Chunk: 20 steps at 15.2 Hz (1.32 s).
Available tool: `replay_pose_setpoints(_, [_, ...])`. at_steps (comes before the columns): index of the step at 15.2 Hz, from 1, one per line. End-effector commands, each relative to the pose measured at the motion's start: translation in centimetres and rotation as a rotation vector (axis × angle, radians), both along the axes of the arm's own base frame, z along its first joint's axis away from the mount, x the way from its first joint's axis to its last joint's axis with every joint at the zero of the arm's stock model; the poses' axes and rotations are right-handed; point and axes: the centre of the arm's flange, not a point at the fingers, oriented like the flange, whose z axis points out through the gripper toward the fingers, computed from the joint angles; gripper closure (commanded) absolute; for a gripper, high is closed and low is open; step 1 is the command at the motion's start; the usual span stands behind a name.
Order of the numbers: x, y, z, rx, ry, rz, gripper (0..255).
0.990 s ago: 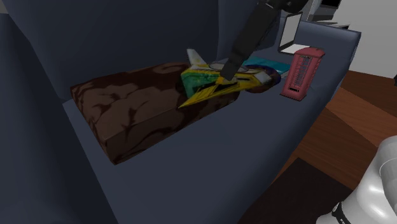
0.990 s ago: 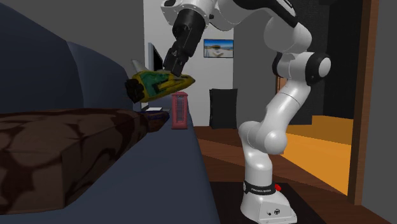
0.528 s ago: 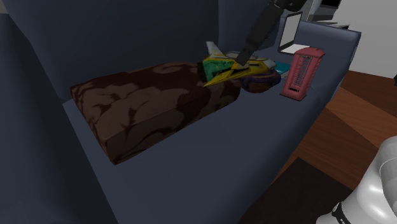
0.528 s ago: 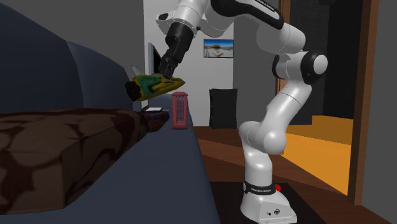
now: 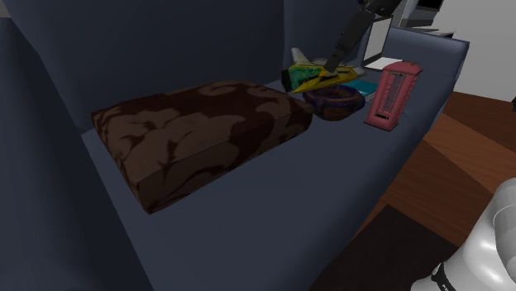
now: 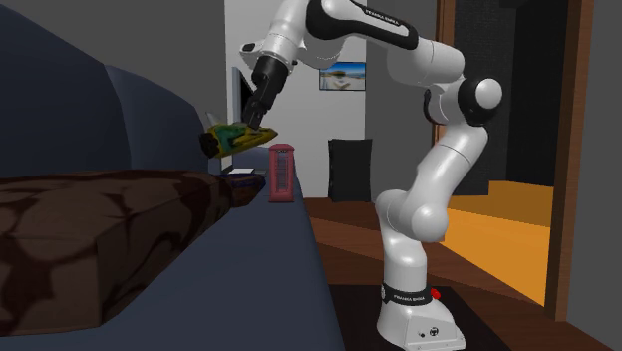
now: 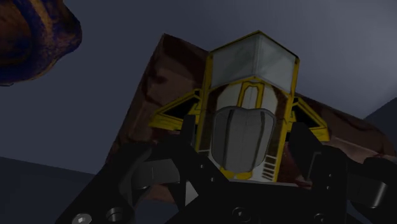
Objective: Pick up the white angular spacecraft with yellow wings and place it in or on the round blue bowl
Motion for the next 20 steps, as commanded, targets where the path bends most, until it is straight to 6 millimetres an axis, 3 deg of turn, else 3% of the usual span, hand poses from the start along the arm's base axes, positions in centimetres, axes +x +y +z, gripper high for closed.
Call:
replay_pose_setpoints(1, [1.1, -2.5, 0.1, 0.0, -0.001, 0.001, 255])
replay_pose_setpoints(18, [10.4, -23.6, 0.0, 0.0, -0.001, 0.001, 255])
replay_pose_setpoints(20, [10.4, -23.6, -1.0, 0.0, -0.001, 0.001, 255])
